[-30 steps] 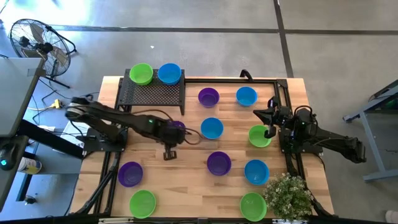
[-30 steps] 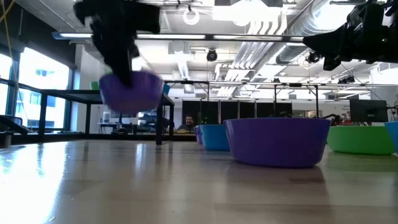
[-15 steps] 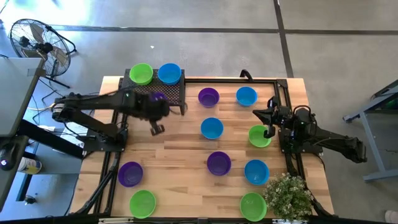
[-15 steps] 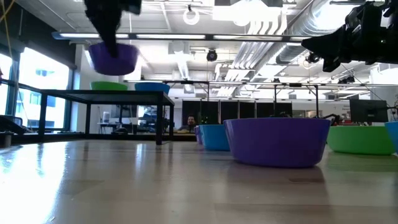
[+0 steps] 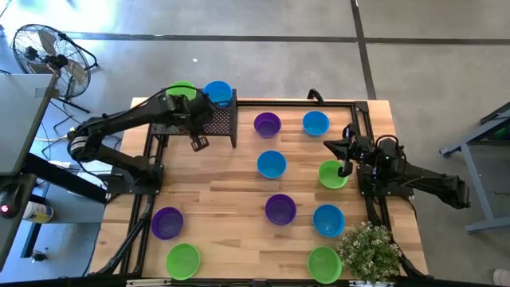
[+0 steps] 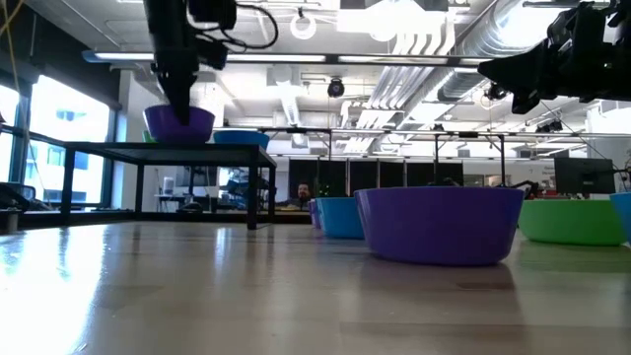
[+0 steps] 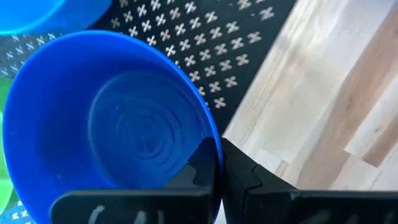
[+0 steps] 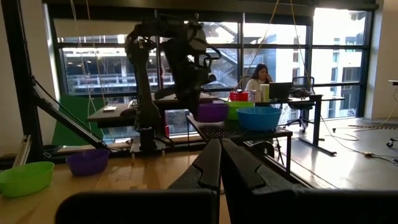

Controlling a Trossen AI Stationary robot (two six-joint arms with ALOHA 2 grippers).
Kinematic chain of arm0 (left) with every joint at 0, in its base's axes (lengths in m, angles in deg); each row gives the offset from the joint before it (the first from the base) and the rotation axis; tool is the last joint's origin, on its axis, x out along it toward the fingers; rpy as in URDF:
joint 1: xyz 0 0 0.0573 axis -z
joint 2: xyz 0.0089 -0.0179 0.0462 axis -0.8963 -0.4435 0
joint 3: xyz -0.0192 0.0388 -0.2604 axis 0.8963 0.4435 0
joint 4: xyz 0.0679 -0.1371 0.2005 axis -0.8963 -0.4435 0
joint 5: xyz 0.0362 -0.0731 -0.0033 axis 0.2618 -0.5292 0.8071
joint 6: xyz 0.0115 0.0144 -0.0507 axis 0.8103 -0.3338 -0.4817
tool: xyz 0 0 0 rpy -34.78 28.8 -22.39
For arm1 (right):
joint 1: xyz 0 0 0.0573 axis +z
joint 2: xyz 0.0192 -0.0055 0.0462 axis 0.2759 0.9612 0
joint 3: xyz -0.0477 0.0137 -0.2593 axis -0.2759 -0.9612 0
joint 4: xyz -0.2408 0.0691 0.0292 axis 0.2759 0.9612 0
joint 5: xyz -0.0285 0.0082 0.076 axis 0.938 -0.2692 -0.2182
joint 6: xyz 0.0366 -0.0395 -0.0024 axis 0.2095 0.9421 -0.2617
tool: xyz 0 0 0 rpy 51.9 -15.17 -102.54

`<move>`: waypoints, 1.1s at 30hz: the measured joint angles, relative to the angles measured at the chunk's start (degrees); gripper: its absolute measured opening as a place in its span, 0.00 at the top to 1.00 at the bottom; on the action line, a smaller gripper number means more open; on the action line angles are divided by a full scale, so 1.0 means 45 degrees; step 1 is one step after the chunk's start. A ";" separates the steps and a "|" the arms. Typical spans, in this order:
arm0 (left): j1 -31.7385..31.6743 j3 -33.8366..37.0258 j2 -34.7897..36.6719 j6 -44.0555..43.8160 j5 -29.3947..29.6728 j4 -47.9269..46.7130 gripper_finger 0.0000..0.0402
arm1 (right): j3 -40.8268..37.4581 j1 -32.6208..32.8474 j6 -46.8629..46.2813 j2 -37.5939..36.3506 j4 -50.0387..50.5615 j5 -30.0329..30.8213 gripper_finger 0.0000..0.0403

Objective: Pick & Place Mini bowls
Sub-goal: Put the violet bowl on the shelf, then stack the green bowl on top of the green bowl on the shelf

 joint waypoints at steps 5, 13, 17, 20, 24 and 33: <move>-0.0725 0.0220 0.0002 0.0322 -0.0412 0.0357 0.98 | 0.0000 0.0000 0.0000 0.0000 0.0000 0.0000 1.00; -0.0742 0.0215 0.0002 0.0614 -0.0651 0.0843 0.87 | 0.0001 0.0000 0.0008 0.0000 0.0000 0.0005 1.00; -0.0714 0.0215 0.0002 0.0657 -0.1004 0.0881 0.80 | 0.0000 0.0000 0.0309 -0.0001 0.0078 0.0112 1.00; -0.0400 0.0215 0.0101 0.0725 -0.1192 0.1094 0.76 | 0.0004 0.0000 0.0262 0.0000 0.0744 0.0112 1.00; -0.0017 0.0215 0.0696 0.1058 -0.1002 0.1736 0.74 | 0.0001 0.0003 0.0223 0.0000 0.1347 0.0103 1.00; 0.0079 0.0735 0.1441 0.2822 -0.1204 0.6783 0.74 | 0.0002 0.0005 0.0043 -0.0002 0.1453 0.0101 1.00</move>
